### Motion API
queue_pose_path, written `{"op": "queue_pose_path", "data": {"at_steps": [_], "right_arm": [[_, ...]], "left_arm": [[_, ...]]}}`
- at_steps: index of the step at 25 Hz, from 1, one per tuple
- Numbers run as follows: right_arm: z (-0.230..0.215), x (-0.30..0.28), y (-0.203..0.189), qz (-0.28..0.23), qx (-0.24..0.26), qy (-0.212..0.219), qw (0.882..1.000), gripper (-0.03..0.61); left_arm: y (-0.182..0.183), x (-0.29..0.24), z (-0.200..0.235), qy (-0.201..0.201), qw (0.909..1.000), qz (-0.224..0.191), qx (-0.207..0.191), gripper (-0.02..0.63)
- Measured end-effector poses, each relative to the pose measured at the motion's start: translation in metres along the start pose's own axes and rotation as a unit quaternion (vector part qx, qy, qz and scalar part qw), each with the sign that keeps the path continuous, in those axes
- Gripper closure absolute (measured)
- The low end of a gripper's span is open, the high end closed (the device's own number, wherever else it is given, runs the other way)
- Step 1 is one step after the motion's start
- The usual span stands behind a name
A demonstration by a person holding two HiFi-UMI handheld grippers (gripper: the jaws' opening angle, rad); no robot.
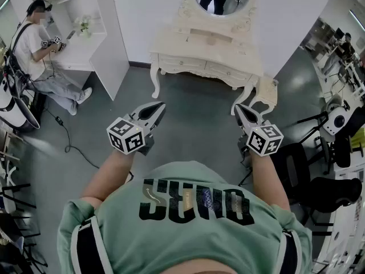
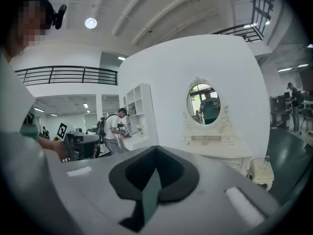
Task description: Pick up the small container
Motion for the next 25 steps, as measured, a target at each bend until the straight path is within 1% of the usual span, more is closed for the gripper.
{"op": "queue_pose_path", "data": {"at_steps": [10,14,19,25], "right_arm": [[-0.003,-0.002,0.004,0.0,0.002,0.002,1.0,0.572],[-0.008,-0.001,0.005,-0.004,-0.011,0.001,1.0,0.571],[-0.016,0.007,0.005,-0.004,-0.012,0.001,1.0,0.571],[-0.032,0.022,0.009,0.0,0.004,0.011,1.0,0.571]], "left_arm": [[0.001,-0.005,-0.003,0.0,1.0,0.002,-0.002,0.615],[0.003,-0.008,-0.007,0.0,1.0,0.002,-0.005,0.615],[0.003,-0.013,-0.018,0.006,0.9999,0.001,-0.008,0.615],[0.001,-0.026,-0.04,0.019,0.9997,-0.009,-0.012,0.615]]}}
Point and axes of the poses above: the fingertips, and each gripper's own axes: x backward along the fingers, z to its left, y out of its top, the point moved 10 cm from there along x, backward along the fingers, and after that the axes turned 2 degrees about y, right-handed, at the moved point
